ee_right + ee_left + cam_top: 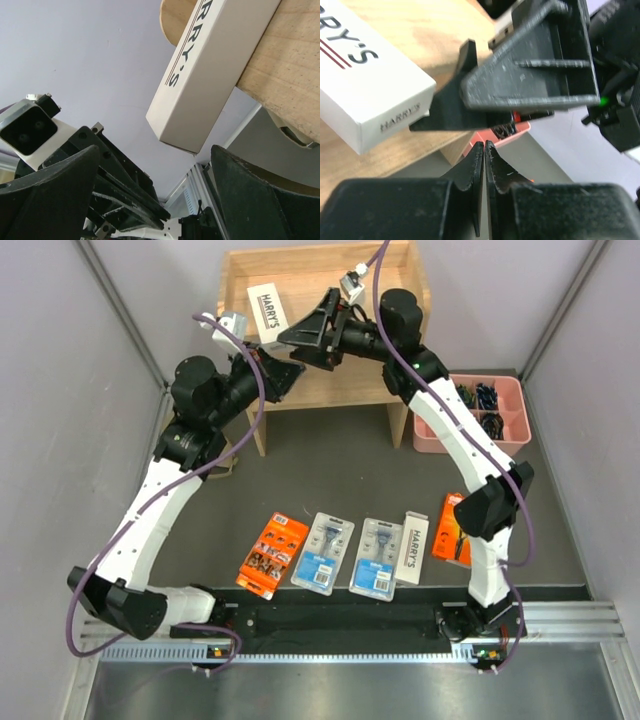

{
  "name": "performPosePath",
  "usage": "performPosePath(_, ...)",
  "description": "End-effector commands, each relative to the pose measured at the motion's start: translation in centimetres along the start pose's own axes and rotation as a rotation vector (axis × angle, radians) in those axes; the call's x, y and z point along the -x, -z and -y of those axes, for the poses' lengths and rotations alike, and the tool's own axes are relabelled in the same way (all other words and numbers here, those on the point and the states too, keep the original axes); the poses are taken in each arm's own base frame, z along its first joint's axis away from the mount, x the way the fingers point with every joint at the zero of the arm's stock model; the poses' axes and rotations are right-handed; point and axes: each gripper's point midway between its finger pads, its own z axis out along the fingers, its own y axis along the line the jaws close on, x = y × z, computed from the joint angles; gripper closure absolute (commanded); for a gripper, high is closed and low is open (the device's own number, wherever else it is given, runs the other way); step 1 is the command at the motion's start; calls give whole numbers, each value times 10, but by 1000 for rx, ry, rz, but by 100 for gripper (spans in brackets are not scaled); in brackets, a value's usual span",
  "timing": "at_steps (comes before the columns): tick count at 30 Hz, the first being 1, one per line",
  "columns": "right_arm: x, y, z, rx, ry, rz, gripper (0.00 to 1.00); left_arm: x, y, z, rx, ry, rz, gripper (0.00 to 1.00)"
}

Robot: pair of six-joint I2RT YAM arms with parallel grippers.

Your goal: Place and organize the shaving razors onto the shelf

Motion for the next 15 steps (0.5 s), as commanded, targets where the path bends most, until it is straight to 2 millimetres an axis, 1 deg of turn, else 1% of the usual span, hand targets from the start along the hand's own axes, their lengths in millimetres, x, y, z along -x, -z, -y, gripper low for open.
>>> performPosePath(1,2,12,-16,0,14,16,7,33,-11,-1,8,-4,137,93)
performPosePath(3,1,13,-17,-1,16,12,7,32,-17,-9,31,3,145,94)
performPosePath(4,1,13,-16,-2,17,13,7,34,-19,-9,35,6,158,94)
performPosePath(5,1,14,-18,0,22,13,7,35,-21,-15,59,11,166,94)
performPosePath(7,1,15,-19,0,20,14,7,36,-25,-21,80,20,182,93)
performPosePath(8,1,15,-20,1,21,15,7,40,-26,-23,94,18,201,93)
performPosePath(12,1,16,-21,3,22,12,7,46,-28,-30,122,17,236,93)
performPosePath(15,-1,17,-21,3,20,9,7,53,-28,-32,134,10,261,93)
